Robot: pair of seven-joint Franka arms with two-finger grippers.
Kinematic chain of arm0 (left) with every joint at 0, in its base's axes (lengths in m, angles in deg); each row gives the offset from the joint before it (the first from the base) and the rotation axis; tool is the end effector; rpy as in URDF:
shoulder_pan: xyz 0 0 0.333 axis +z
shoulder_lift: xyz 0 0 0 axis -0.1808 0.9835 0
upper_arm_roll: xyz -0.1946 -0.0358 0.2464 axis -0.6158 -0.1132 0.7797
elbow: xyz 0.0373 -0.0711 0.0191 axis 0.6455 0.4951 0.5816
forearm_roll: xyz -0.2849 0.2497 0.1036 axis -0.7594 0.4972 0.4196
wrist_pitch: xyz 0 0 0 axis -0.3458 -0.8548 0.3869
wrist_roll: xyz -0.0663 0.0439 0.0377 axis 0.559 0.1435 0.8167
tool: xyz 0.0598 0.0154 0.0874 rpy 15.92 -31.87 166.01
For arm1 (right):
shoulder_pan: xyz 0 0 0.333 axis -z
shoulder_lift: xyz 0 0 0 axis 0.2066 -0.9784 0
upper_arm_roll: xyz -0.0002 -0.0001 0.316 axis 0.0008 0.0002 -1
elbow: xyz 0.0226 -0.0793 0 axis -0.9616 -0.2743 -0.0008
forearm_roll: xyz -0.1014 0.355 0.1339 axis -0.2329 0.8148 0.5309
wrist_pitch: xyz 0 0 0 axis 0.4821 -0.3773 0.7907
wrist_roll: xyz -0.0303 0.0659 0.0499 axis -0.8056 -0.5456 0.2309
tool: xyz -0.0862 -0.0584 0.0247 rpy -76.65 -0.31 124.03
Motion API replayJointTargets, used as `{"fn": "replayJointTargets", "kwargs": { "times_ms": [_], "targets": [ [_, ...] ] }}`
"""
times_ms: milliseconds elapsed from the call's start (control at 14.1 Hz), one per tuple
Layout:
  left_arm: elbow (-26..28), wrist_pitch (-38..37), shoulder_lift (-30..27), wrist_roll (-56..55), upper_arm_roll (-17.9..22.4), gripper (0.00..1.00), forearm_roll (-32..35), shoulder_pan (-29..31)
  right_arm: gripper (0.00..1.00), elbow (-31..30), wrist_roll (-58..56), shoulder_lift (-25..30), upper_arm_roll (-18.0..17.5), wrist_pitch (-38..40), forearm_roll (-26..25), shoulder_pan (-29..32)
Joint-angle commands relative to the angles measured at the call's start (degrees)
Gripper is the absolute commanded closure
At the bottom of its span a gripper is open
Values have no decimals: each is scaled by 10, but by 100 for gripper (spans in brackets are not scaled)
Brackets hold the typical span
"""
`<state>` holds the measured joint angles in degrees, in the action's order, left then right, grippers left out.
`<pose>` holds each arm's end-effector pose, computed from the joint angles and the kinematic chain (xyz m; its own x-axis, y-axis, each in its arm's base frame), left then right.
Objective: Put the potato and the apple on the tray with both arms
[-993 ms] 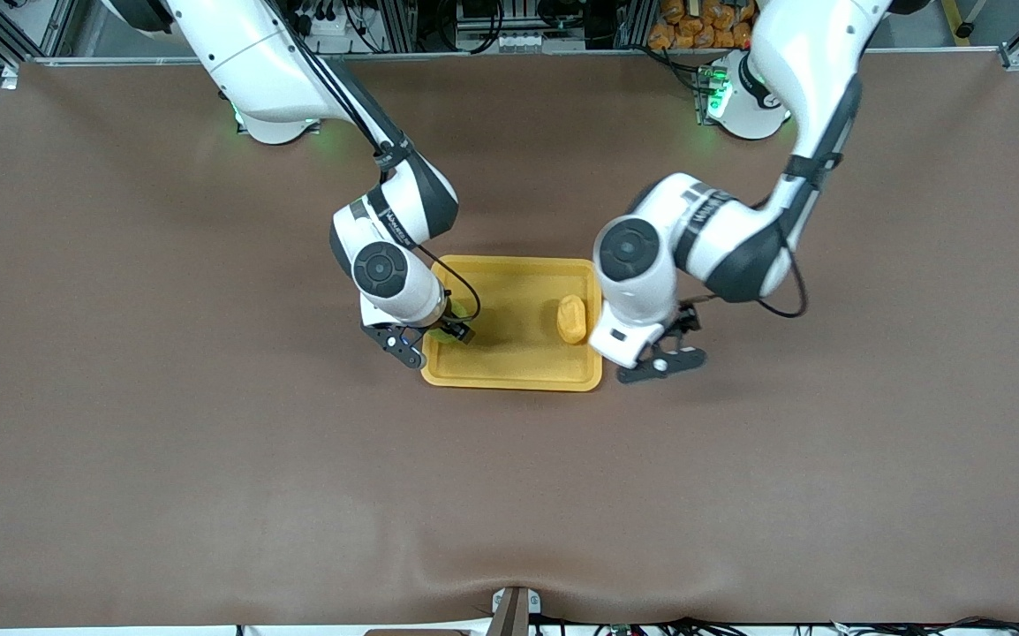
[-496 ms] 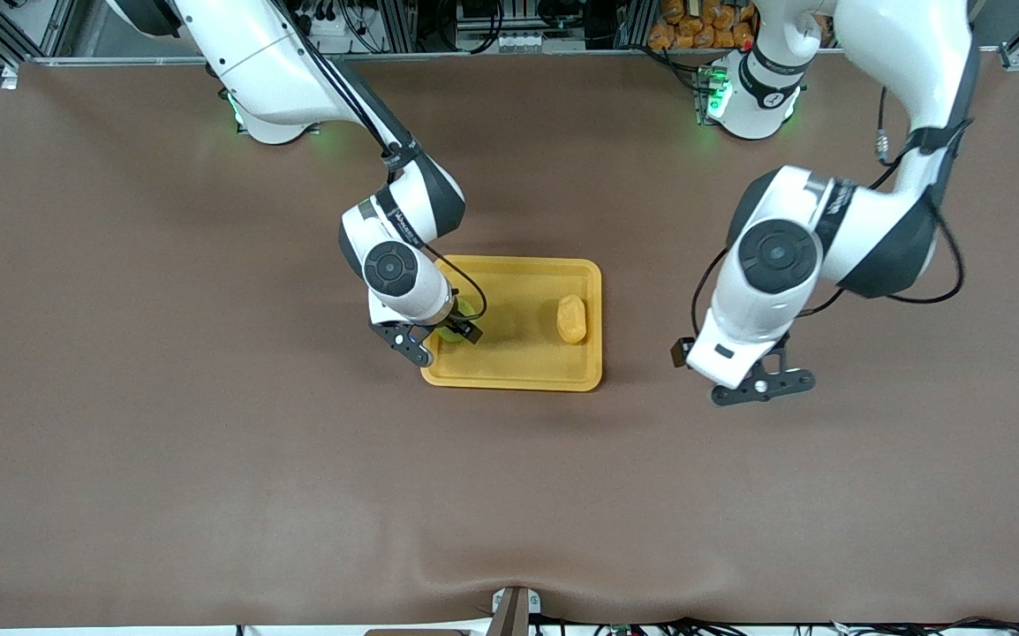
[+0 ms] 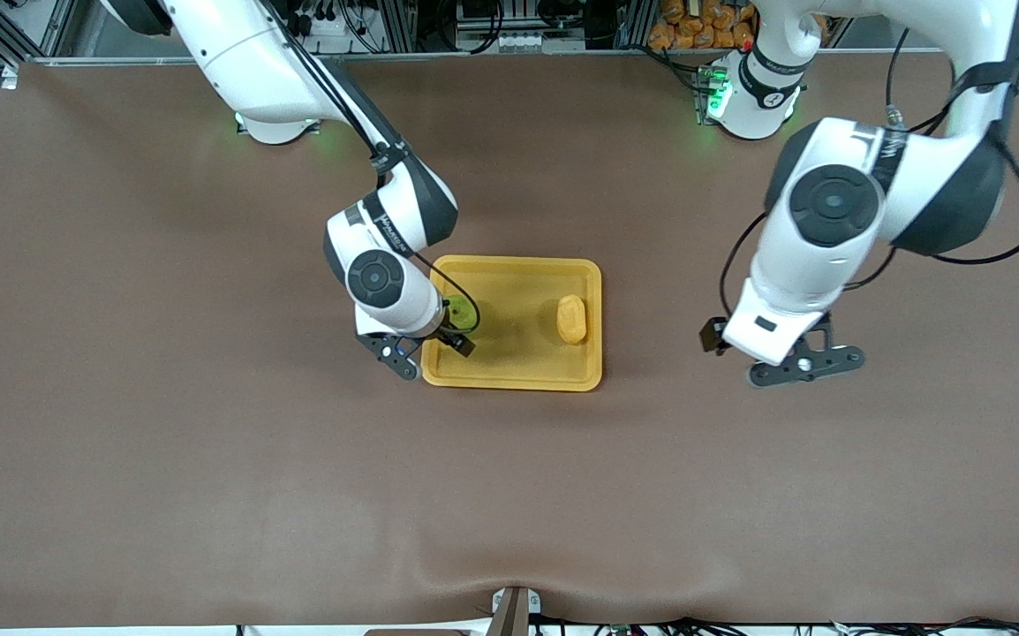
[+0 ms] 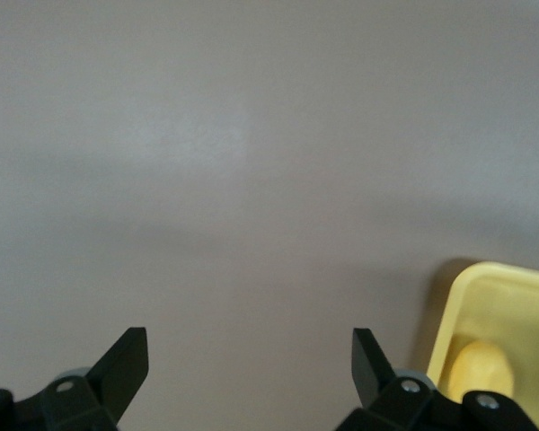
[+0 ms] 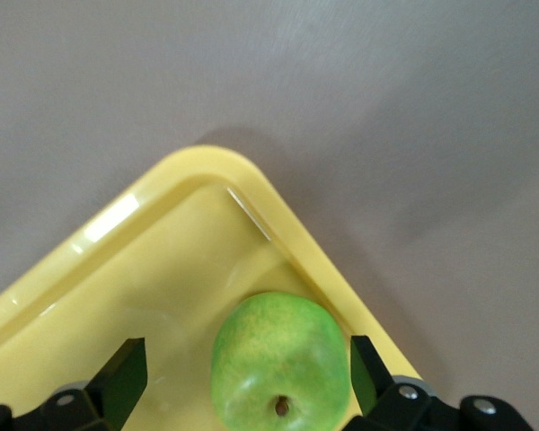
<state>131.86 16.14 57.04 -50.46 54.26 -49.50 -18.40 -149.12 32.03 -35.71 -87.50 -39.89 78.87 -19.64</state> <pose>0.6187 -0.2076 0.4650 0.9921 0.1052 0.0689 0.1157 -0.9782 -0.1722 0.5733 0.3794 0.2644 0.7501 -0.6373 -0.1766 -0.6442 -0.7645 0.0231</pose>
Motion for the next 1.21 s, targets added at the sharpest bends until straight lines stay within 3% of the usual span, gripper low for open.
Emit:
{"fn": "replayJointTargets", "kwargs": {
  "times_ms": [0,355,638,1135],
  "targets": [
    [40,-16,-58,88,5,0,-48,34,0,37,-9,5,-6,41,-1,33],
    [123,-16,-163,218,102,0,-114,21,0,82,-28,4,-5,53,-3,76],
    [131,-32,-182,262,108,0,-119,35,0,141,-32,3,-6,132,-32,119],
    [123,-90,-220,299,106,0,-128,62,0,219,-114,6,-11,231,-29,213]
  ]
}}
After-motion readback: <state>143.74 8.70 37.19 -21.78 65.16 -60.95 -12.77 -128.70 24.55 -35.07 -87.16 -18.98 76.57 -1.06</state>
